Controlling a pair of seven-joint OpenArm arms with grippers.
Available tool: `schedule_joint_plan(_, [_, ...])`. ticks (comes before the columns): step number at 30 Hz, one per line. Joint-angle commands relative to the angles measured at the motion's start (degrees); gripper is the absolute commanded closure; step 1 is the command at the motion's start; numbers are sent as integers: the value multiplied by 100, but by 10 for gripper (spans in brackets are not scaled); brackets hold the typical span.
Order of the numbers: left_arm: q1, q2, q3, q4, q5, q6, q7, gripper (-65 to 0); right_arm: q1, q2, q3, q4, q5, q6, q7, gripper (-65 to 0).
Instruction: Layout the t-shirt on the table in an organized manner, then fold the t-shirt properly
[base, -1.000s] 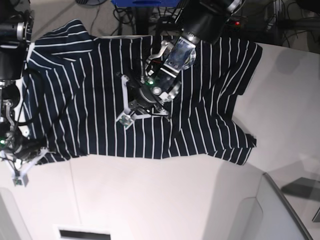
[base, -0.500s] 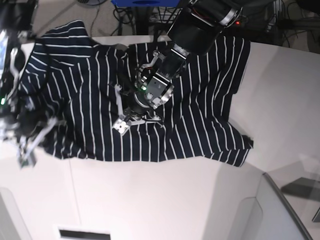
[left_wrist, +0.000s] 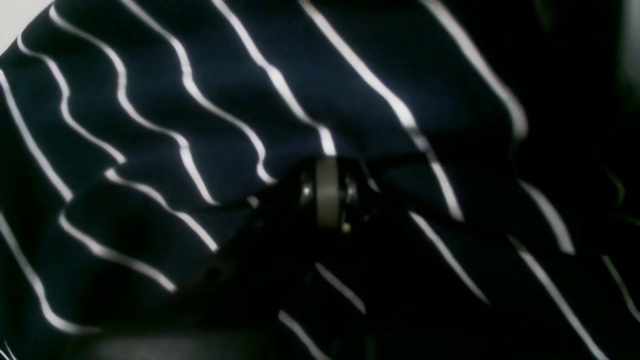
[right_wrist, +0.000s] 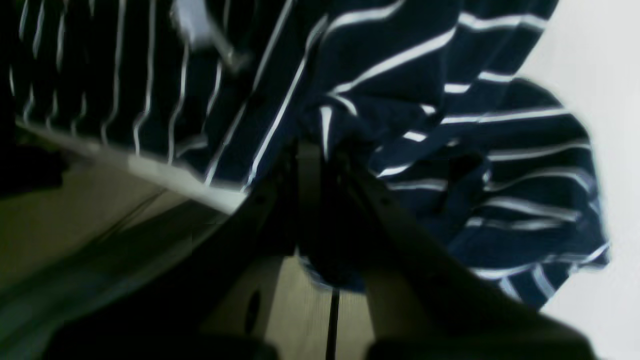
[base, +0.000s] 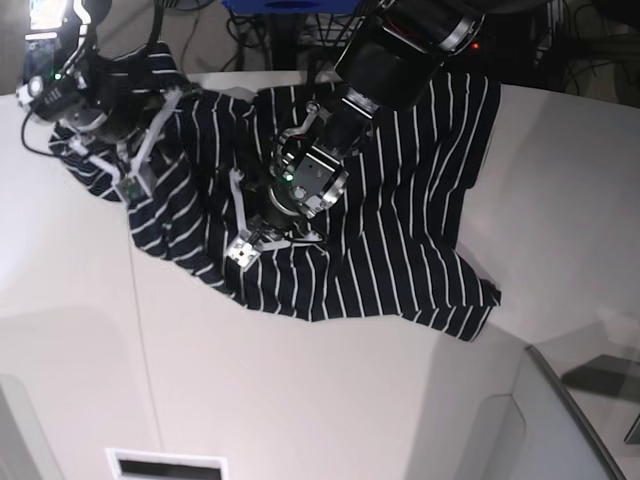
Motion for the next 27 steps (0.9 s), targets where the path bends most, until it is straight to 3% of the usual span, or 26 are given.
schedule_joint_plan(1, [82,-97,-2,-117,95,-33,680,0,22,-26,23,-59,73,30,71,0])
schedule_joint_plan(4, [82,-124,-2,-82,86,-33,680,0,242,-9,32,-666,64,30,-17,-23])
schedule_joint_plan(8, [82,-132,-2,-47,95,-33,689,0,752,-17,330,-1070,82,39,-1028,-222])
schedule_joint_plan(10, [90,-168,-2,120,95,-33,698,0,822,-35,603,-684,82,74,-1336,-270])
schedule_joint_plan(14, [266,-422,-11,938,68,-33,1137,0,858,-17,1034,380,442,74,-1784,-270])
schedule_joint_plan(18, [556,-765,-11,1958,68,-33,1559,0,1552,88,1763,-42,1383,74,-1837,-276])
schedule_joint_plan(22, [723,-994,-11,2432,68,-33,1797,0,2642,132,2185,-1220,1761,74,-1661,-282])
schedule_joint_plan(25, [723,-1029,-11,2380,68,-33,1797,0,3346,141,2300,-2600,1814,109,-1696,-330])
schedule_joint_plan(27, [723,-1029,-11,2344,68,-33,1797,0,3565,141,2221,-3374,2042,346,-1670,-333])
